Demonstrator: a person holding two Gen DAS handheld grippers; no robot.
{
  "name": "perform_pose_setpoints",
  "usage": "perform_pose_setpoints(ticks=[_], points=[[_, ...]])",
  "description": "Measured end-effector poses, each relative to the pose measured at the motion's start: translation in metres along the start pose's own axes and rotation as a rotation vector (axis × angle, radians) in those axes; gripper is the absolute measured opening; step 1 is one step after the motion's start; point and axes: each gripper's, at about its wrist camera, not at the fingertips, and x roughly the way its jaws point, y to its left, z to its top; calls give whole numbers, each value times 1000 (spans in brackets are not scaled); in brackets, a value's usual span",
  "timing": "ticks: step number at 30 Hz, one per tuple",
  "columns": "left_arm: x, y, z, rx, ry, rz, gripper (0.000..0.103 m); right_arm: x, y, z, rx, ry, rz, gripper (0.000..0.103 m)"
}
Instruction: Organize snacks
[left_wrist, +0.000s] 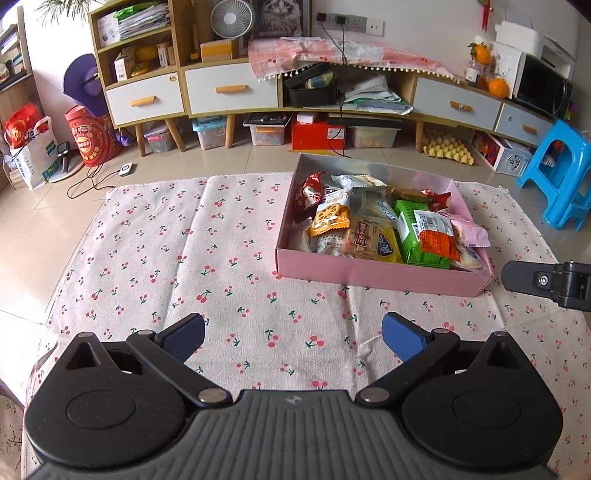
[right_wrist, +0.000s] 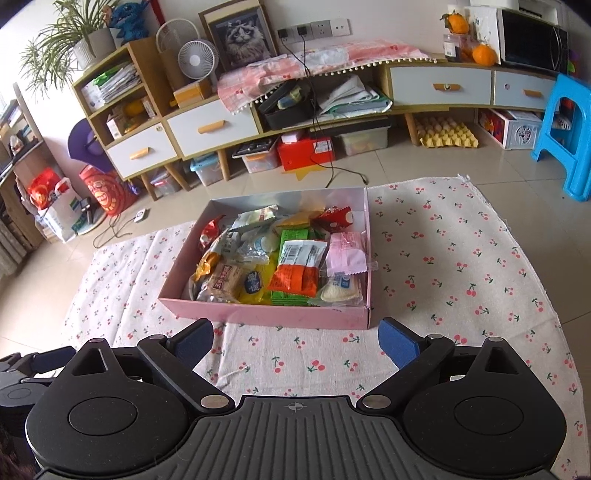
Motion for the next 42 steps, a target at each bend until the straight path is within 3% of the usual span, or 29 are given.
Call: perform_pose_setpoints(ticks=[5, 18, 42], points=[[-2, 1, -9, -43, 1, 34, 102, 0, 3, -7, -19, 21, -24, 98], [-5, 0, -16, -16, 30, 55, 102, 5, 18, -21, -88, 50, -62, 98], [-9, -3, -16, -5, 27, 37, 102, 6, 23, -24, -100, 58, -54, 98]])
